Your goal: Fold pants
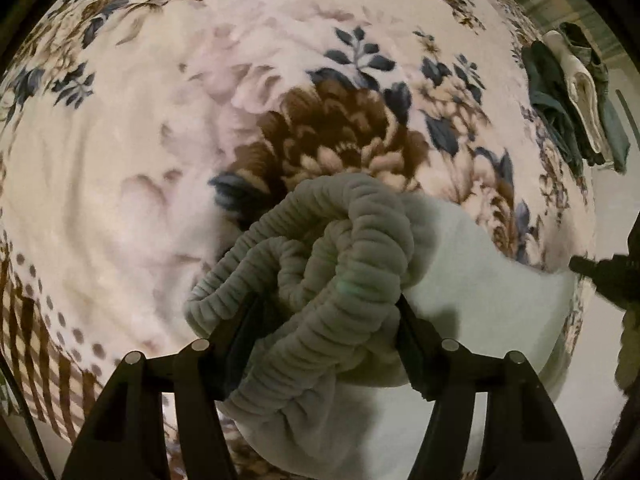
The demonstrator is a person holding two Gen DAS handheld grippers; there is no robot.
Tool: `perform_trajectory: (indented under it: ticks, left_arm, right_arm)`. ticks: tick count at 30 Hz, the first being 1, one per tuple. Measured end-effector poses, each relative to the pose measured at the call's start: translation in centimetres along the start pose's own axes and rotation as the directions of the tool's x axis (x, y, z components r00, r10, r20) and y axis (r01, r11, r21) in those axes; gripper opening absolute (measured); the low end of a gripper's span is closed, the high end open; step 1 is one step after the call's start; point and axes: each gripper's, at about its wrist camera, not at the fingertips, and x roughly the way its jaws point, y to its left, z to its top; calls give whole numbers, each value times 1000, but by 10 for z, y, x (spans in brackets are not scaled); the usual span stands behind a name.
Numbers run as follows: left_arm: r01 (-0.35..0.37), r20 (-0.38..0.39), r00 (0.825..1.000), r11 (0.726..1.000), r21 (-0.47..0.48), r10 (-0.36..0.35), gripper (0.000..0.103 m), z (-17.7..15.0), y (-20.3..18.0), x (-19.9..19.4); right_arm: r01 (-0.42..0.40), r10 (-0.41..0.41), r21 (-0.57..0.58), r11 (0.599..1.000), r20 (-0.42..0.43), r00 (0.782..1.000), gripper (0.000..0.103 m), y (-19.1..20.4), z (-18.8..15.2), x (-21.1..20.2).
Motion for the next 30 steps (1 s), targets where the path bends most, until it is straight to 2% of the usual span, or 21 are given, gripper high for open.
perform_trajectory:
  ticks: [1,3,5,6,8,9,10,12,14,15,16,17,19,20,23,24,26,27,28,29,30]
  left_arm:
    - [3,-7,1000,1000,-8,-3,63,0,2,2]
    - [14,-14,1000,999,-35,-14,64,1,6,3]
    - [9,-13,1000,999,-33,-9,64,2,3,0]
    - [7,-10,1000,1000,-30,-8,64,2,1,-3]
    - [21,3,1000,999,-31,-21,64,2,-2,-10]
    - [28,9,1000,999,-32,-28,63,2,-3,-12]
    - [41,16,999,999,-33,-41,63,3,-4,-16]
    - [47,32,998,998,-29,-46,63,5,-6,-19]
    - [7,29,1000,1000,-28,-6,65,9,-6,-14]
    - [-36,28,999,999,-30,37,65,10,-3,-11]
    - [-60,27,998,998,-31,61,65,11,2,-5]
    - [-65,22,998,997,-33,65,65,11,5,-1]
    - [-64,17,998,998,-26,65,66,11,7,5]
    - [-70,15,997,997,-15,71,66,11,5,4]
    - [-95,27,995,995,12,95,65,8,-12,-18]
    - [-101,38,994,995,23,101,64,4,-19,-27]
    - [-106,61,993,993,58,103,67,-9,-39,-49]
    - [-101,74,993,992,80,95,72,-18,-52,-59]
    - [-103,84,992,990,93,95,76,-24,-63,-65]
    - [-107,88,991,988,111,97,85,-32,-76,-68]
    - [-106,91,991,984,144,94,86,-42,-94,-71]
  right_arm:
    - [-34,34,-5,999,-8,999,0,1,9,3]
    - [-115,113,-16,993,-92,989,1,2,28,18]
    - [-117,109,-64,991,-119,987,2,8,38,17]
    - [-81,72,-98,992,-90,993,10,11,38,7]
    - [-80,69,-147,986,-80,994,41,12,30,-6]
    - [-74,61,-166,983,-84,995,67,14,25,-4]
    - [-65,48,-190,980,-94,994,74,12,18,-3]
    - [-38,-1,-232,972,-166,986,74,11,3,19]
    - [1,-54,-270,963,-189,980,72,11,-5,39]
    - [35,-89,-299,954,-168,982,59,14,-8,47]
    - [86,-136,-324,942,-132,982,30,16,-9,53]
    - [99,-137,-291,952,-112,984,22,11,-5,58]
    - [74,-83,-122,990,-73,994,20,-12,7,61]
    - [73,-79,-92,993,-64,995,20,-15,9,62]
    - [97,-100,-123,988,-20,995,22,-5,-1,53]
    - [76,-74,-127,989,17,997,26,-4,-11,40]
    - [-7,23,-122,992,132,991,50,-9,-36,5]
    - [-61,82,-115,992,195,977,74,-14,-51,-12]
    - [-127,148,-95,987,264,953,85,-27,-70,-31]
    - [-185,193,-55,981,325,926,85,-45,-91,-47]
    - [-231,216,-2,973,360,908,85,-67,-113,-58]
